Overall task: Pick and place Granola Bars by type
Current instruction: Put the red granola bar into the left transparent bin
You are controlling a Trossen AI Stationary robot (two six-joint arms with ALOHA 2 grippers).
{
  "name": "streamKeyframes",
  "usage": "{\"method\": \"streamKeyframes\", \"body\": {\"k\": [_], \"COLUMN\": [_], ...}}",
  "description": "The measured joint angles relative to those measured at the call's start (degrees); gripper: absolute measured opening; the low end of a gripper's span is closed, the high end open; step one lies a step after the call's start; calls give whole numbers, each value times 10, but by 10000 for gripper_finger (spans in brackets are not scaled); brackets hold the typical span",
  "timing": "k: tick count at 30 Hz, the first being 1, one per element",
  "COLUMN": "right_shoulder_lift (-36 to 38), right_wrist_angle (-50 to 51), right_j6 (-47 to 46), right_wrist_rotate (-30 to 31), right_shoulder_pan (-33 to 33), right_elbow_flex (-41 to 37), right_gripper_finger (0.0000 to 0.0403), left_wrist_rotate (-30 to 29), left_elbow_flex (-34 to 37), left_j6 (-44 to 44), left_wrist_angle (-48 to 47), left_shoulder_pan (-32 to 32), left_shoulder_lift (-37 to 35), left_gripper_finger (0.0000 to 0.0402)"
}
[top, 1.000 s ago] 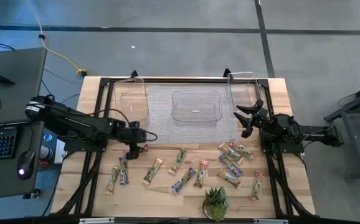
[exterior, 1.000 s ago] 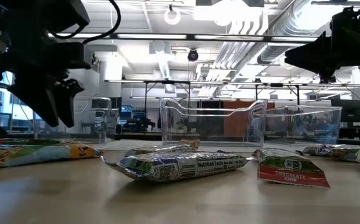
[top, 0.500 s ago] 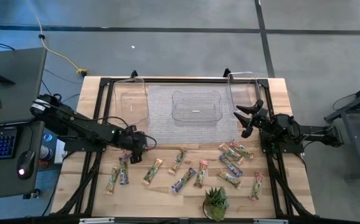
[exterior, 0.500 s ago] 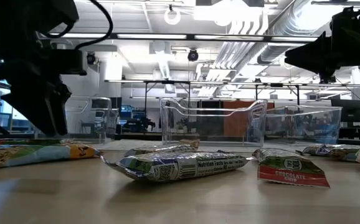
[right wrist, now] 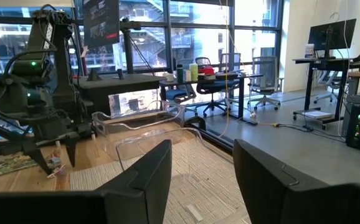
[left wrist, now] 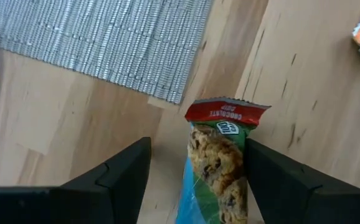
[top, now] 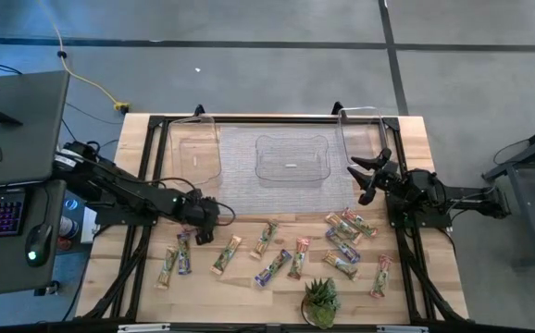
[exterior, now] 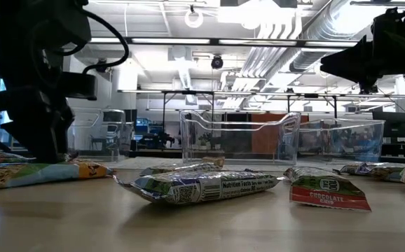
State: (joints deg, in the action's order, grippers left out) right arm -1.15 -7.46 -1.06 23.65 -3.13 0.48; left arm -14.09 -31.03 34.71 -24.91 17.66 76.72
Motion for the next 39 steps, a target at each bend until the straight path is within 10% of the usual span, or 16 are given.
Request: {"method": "streamKeyframes", "body": {"k": [18, 27, 39], "right_shoulder_lift": [0, 0, 0], "right_wrist_angle": [-1, -1, -1], "right_j6": [0, 0, 0], "right_wrist_rotate": [0, 0, 0], "right_shoulder_pan": [0, 0, 0], "right_elbow_flex": [0, 0, 0], "right_gripper_finger": [156, 156, 156], "left_wrist_rotate": [24, -180, -190], "left_elbow_flex": [-107, -348, -452], "left_j6": [16, 16, -135], "left_wrist_angle": [-99, -442, -520], "left_shoulder_pan": [-1, -9, -316], "left_shoulder_lift": [8, 8, 7], "left_gripper_finger": [96, 86, 85]}}
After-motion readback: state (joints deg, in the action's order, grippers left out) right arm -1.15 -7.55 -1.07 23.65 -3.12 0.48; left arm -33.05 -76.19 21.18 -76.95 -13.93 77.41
